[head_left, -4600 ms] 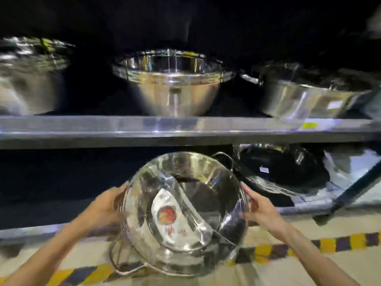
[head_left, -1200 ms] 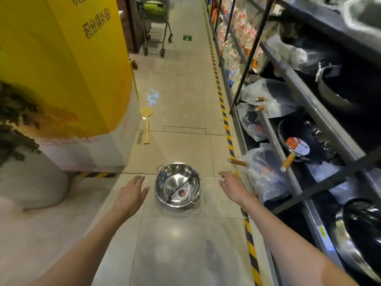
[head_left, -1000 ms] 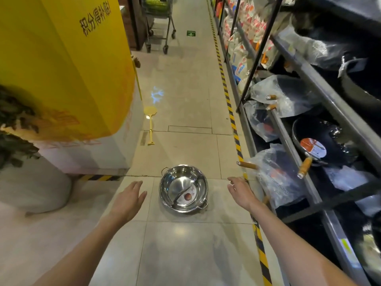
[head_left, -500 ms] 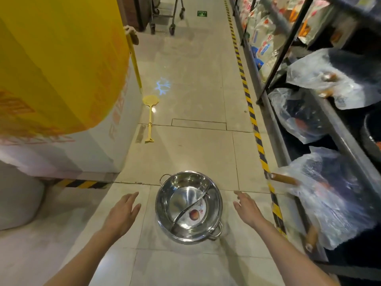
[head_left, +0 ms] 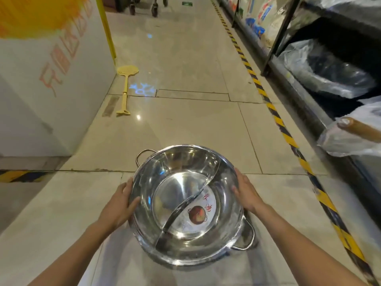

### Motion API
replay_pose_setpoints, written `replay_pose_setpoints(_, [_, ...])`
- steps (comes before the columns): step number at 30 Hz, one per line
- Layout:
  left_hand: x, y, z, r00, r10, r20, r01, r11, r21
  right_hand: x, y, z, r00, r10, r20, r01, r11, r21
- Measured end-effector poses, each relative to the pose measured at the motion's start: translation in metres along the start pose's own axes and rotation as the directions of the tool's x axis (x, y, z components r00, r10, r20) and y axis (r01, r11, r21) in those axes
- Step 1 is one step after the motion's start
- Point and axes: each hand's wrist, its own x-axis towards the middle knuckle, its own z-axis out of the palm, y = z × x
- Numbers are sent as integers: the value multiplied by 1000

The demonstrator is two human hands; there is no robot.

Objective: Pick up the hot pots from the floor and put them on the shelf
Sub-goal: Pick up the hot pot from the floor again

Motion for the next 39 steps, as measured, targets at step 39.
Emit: replay_pose_setpoints(39, [-68, 269, -276, 888, 233, 398, -266, 964, 30, -222, -69, -313, 975, 221, 10, -209, 904, 374])
